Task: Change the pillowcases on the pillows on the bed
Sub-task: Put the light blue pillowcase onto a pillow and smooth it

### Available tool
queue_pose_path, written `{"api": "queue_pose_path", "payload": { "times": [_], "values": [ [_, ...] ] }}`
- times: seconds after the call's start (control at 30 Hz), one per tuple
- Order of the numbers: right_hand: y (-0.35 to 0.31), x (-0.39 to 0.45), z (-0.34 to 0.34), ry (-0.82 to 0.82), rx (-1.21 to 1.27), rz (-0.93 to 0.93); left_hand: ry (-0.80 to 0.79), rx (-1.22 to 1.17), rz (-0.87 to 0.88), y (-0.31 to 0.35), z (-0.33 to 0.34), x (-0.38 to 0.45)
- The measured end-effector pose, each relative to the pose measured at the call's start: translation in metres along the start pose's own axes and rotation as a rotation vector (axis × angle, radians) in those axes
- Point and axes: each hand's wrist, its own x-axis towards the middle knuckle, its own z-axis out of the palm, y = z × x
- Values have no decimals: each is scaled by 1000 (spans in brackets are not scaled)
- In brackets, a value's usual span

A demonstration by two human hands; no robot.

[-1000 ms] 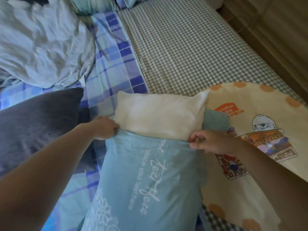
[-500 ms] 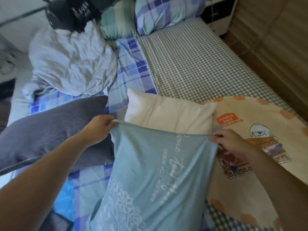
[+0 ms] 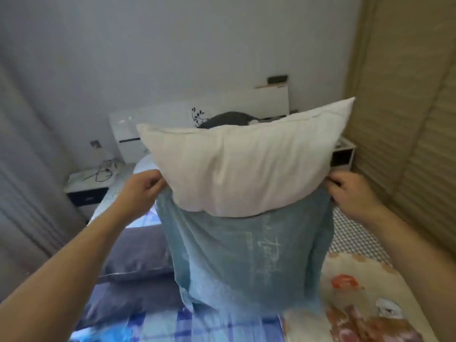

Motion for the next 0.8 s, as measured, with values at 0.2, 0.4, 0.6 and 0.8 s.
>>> {"api": "queue_pose_path", "payload": {
  "times": [0.2, 0.4, 0.6, 0.8],
  "values": [
    [-112, 35, -73, 465, 244, -170, 468, -189, 206, 88, -80, 27],
    [-78, 41, -14, 380, -10, -102, 416, 24, -86, 64, -56, 39],
    [-79, 34, -31, 470, 137, -27, 547, -256, -82, 87, -41, 35],
    [-71, -1, -11, 185, 137, -45, 526, -268, -290, 57, -70, 12]
  ]
}}
